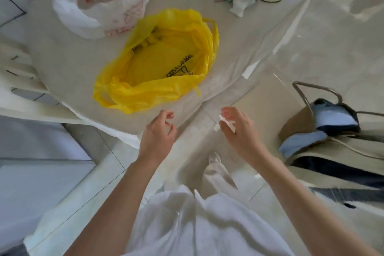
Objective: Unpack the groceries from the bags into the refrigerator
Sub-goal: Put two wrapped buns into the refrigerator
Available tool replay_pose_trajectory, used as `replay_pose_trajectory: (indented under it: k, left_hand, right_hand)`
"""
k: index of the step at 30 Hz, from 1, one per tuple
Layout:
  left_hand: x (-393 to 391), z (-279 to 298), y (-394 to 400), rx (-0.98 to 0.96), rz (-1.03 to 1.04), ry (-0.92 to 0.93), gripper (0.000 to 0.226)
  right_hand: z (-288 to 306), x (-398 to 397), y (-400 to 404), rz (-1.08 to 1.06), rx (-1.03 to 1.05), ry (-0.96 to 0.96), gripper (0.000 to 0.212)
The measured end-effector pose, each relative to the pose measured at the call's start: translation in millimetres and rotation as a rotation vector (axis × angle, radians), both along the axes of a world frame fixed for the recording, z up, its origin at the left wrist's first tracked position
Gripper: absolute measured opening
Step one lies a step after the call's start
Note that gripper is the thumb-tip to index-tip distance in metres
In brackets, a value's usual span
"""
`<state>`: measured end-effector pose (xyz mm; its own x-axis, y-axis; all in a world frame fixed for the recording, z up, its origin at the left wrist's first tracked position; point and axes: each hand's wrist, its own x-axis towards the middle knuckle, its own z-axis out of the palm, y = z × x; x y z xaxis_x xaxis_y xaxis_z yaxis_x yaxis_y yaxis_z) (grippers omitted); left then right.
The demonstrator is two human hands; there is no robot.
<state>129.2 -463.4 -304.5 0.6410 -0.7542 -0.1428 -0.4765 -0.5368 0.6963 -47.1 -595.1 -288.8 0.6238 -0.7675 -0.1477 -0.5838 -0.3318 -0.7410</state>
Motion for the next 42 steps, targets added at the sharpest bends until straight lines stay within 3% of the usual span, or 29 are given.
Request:
replay_pose_trajectory:
  k: [10, 19, 33, 42]
  left_hand:
    - [15.7, 8.2, -71.1, 0.053, 0.273, -0.039, 0.031]
    - [93.8, 8.9, -94.7, 0.092, 0.381, -0.149, 0.035]
    - [259.6, 26.6, -148.0, 0.100, 0.278, -0.270, 0.034]
    - [339.5, 14.7, -205.3, 0.170, 0.106, -0.455, 0.031]
  right_hand:
    - [16.8, 74.8, -132.5, 0.412, -0.109, -0.071, 0.030]
    - [28.1, 184.2, -185.9, 0.523, -0.144, -0.048, 0.033]
    - [37.9, 328.4, -227.1, 0.617, -0.234, -0.054, 0.034]
    - [42.4, 426.1, -291.7, 0.750, -0.274, 0.027, 0.036]
